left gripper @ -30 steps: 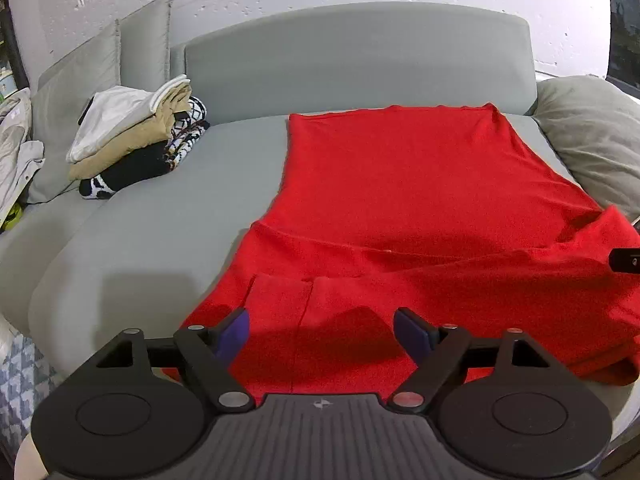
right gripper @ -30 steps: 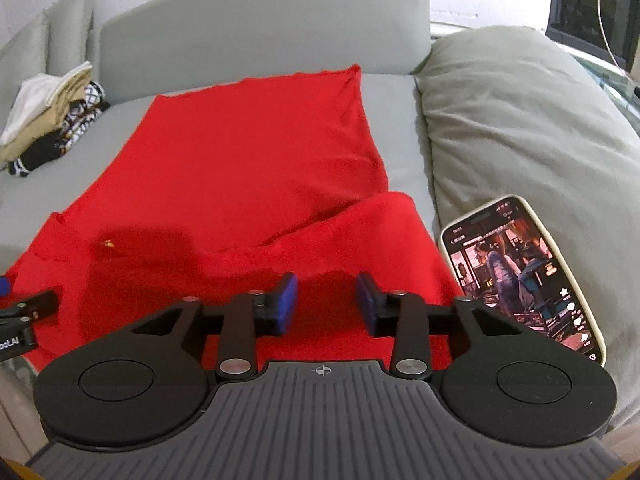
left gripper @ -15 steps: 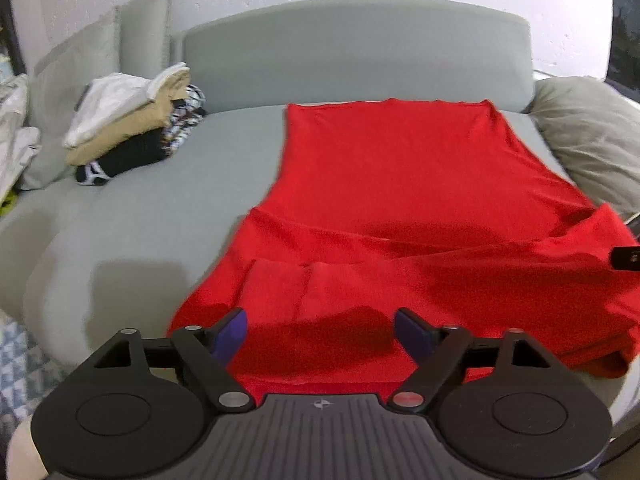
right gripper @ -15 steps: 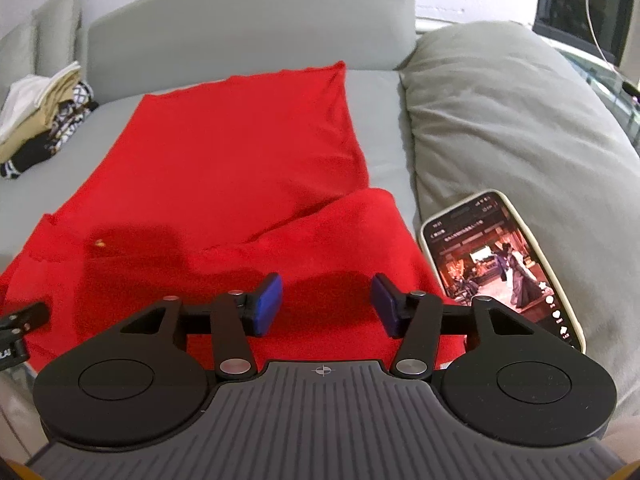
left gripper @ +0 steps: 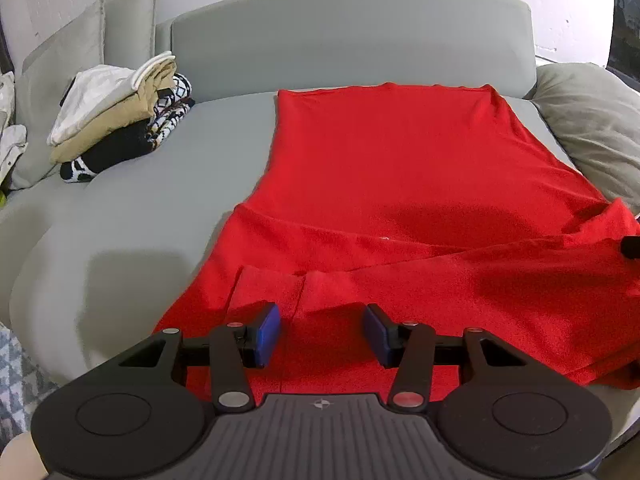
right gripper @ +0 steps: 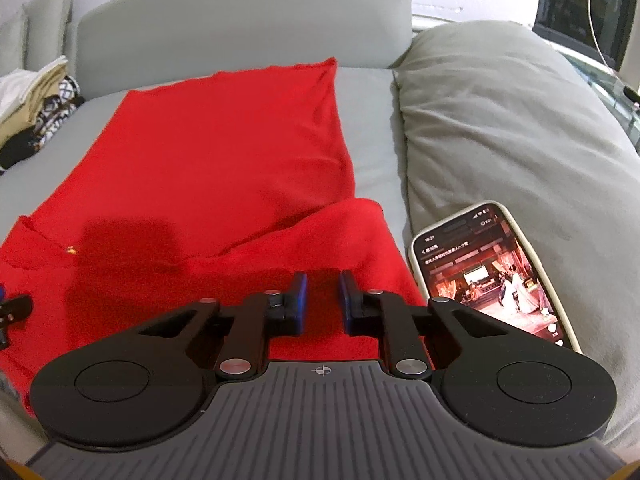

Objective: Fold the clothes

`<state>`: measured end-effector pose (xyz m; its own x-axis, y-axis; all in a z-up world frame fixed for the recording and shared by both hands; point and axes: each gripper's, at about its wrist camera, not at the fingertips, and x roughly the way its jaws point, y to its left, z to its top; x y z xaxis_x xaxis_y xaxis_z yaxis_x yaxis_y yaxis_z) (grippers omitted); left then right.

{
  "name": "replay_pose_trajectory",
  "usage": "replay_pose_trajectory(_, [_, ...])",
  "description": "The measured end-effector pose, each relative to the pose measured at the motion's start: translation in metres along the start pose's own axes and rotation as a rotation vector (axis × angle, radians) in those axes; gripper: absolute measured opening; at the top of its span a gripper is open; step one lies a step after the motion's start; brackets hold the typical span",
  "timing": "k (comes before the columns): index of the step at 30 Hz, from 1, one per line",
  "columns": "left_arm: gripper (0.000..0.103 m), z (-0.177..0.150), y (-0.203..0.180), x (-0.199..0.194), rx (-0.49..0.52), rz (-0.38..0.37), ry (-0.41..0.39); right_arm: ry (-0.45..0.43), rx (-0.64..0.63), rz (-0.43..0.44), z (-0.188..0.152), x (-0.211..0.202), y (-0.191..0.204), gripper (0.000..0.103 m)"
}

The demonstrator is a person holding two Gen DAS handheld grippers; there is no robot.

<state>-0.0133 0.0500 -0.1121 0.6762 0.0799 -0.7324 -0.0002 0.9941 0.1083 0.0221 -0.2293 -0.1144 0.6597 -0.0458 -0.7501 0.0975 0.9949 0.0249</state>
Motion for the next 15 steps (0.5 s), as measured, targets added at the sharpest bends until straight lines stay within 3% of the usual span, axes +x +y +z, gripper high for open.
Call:
replay_pose_trajectory(2, [0.049,0.000,0.002,0.001,-0.005,-0.008,0.002,-0.012,0.017,-0.035,0.000,0.002,-0.005,0.010])
replay_pose_trajectory(6, [0.050,0.000,0.004,0.003,-0.012,-0.020,0.003,-0.013,0.076,-0.156,0.000,0.006,-0.027,0.013])
replay_pose_trajectory(10, [0.050,-0.001,0.001,0.004,-0.008,-0.017,-0.004,0.010,0.137,-0.147,0.001,-0.004,-0.045,0.013])
replay_pose_trajectory(15, [0.049,0.003,0.004,-0.009,-0.021,-0.021,-0.014,-0.008,0.122,-0.068,0.002,-0.030,-0.034,0.016])
